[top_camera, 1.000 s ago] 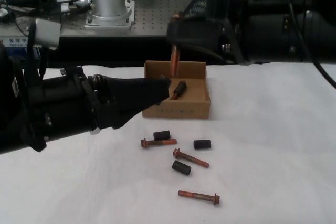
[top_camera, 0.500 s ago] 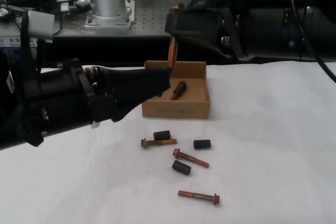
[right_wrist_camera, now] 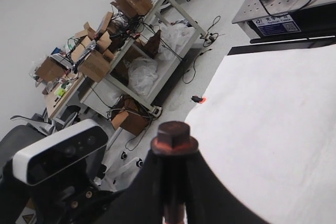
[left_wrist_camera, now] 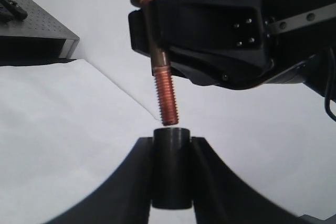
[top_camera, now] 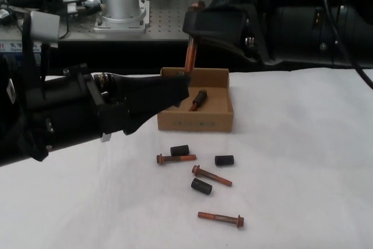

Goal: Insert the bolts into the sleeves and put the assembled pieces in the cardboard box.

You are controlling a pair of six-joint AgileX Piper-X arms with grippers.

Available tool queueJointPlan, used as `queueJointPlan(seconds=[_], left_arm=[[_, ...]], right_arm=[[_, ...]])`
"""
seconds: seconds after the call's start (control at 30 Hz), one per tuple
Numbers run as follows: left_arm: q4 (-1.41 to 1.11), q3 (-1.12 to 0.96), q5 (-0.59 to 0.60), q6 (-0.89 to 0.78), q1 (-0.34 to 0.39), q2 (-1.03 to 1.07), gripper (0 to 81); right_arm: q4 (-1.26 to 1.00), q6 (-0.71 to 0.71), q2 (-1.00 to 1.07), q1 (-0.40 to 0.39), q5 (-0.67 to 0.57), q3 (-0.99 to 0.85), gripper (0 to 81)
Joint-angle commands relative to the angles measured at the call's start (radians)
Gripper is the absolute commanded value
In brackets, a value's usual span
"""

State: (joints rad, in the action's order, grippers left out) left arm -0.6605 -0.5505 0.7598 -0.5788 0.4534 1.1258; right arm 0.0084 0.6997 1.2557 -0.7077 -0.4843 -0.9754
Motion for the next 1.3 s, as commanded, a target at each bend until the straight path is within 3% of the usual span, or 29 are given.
queueJointPlan(seconds=[0.0, 1.27], left_arm=[[-0.037, -0.004, 0.008, -0.013, 0.0, -0.013, 0.6], [-0.082, -0.004, -0.022, -0.022, 0.0, -0.013, 0.6]], right_arm=[[-0.028, 0.003, -0.001, -0.005, -0.003, -0.003, 2.7], [-0.023, 0.056, -0.001, -0.005, -0.066, -0.003, 2.7]])
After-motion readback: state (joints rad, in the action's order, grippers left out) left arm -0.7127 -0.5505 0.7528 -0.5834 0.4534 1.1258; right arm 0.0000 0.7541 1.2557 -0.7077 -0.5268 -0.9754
